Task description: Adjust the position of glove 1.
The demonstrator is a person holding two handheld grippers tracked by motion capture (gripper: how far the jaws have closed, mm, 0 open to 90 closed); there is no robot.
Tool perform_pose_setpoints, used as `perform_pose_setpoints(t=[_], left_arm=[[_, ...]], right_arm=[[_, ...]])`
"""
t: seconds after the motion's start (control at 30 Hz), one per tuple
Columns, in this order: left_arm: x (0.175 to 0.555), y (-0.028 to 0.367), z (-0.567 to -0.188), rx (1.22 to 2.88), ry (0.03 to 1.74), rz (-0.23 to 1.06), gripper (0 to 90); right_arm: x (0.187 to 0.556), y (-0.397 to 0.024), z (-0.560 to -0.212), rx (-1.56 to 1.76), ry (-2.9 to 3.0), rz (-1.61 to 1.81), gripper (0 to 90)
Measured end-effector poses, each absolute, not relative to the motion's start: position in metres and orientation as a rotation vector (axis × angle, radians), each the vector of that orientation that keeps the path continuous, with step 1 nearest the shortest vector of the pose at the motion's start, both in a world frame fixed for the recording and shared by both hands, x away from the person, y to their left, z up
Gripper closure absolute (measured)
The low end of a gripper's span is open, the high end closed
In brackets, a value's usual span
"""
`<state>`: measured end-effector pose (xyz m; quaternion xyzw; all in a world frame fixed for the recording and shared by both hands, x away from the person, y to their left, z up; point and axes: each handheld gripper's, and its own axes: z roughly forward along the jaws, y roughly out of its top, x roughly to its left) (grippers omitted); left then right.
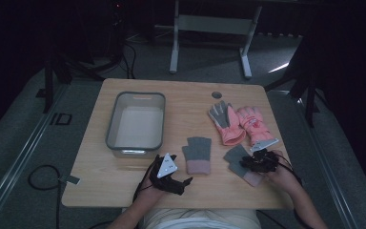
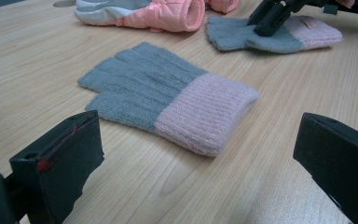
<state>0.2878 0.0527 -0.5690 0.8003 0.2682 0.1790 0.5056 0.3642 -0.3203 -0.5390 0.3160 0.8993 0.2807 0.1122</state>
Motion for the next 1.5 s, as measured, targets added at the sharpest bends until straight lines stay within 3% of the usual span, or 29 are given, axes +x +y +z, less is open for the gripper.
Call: perform_pose_setpoints(t=[0.17, 0.27, 0.57, 0.7, 1.0, 1.5], left_arm=[[0.288, 0.053, -0.569, 1.931, 0.649, 0.432, 1.0], [0.288, 0.052, -0.569, 1.931, 0.651, 0.436, 1.0], [0.287, 0.053, -0.569, 1.925, 0.653, 0.44, 1.0], [0.287, 0.052, -0.569, 1.927, 0.65, 0.449, 1.0], [0.287, 0.053, -0.569, 1.928, 0.646, 0.451, 1.0], [0.287, 0.053, -0.569, 1.926, 0.652, 0.447, 1.0]], right_arm=[[0.36, -0.319, -0.538, 1.003, 2.595, 0.845, 84.0], [0.356, -0.318, -0.531, 1.038, 2.568, 0.841, 84.7], [0.306, -0.303, -0.457, 1.242, 2.201, 1.05, 85.1], [0.295, -0.3, -0.447, 1.356, 2.069, 1.08, 85.1], [0.289, -0.296, -0.482, 1.579, 1.945, 1.002, 85.1], [0.317, -0.289, -0.539, 1.663, 1.998, 0.844, 82.2]])
